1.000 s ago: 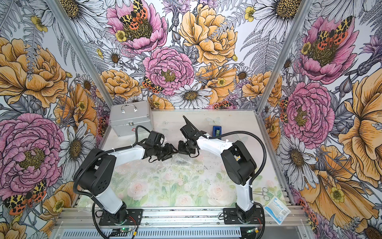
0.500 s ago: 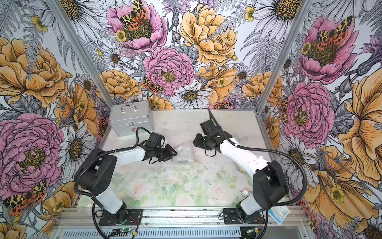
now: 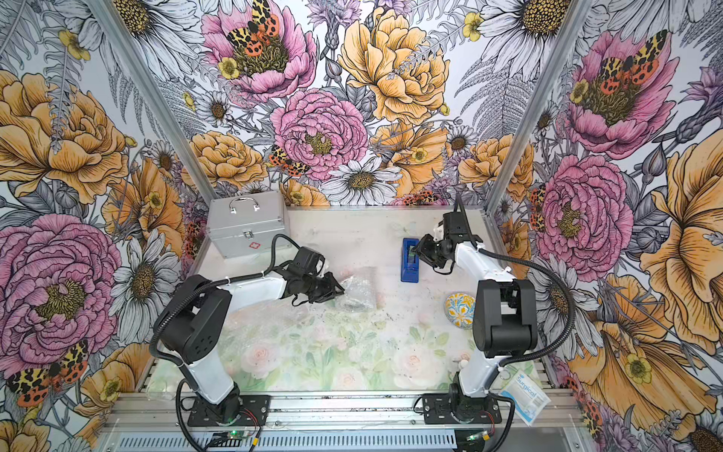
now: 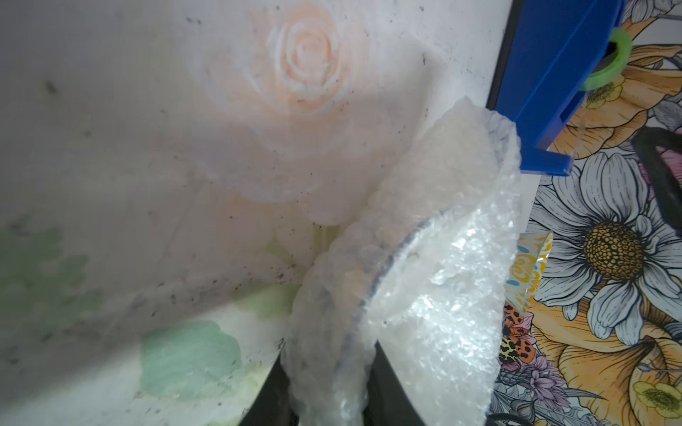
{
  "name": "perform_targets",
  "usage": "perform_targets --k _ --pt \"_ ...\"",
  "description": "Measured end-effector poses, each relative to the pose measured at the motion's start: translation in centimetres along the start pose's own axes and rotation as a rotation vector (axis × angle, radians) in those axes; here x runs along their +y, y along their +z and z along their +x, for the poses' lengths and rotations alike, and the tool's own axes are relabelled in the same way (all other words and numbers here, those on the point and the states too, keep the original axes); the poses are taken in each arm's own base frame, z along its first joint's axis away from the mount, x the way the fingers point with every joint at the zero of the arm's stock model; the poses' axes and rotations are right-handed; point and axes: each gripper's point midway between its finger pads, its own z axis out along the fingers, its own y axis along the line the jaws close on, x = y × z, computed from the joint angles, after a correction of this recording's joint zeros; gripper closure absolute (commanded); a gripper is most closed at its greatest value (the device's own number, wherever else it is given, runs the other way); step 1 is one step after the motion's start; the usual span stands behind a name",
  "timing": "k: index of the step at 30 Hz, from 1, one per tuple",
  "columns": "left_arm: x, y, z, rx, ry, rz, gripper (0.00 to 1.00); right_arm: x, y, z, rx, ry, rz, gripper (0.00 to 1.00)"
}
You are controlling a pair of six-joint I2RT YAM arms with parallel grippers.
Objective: Wrap bowls in bubble wrap
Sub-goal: Tear off the tape using the Tape Cutter.
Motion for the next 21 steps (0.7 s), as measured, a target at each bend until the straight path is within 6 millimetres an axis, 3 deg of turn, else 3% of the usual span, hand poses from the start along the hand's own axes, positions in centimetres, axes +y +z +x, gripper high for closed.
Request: perform_targets --k 6,14,21 --pt "-0.7 0.1 0.0 0.003 0.029 -0.005 0.75 -1.3 2.4 0.3 0.059 0.010 -0.002 0.63" --pt "-0.4 0.1 0.2 0.011 0.027 -0.015 0.75 -1.8 2.8 0.1 0.067 0.012 -0.022 0.72" --pt "-0.4 0.1 0.3 0.013 0.026 -0.018 0.75 -2.1 3.5 0.2 0.081 0.024 -0.066 0.73"
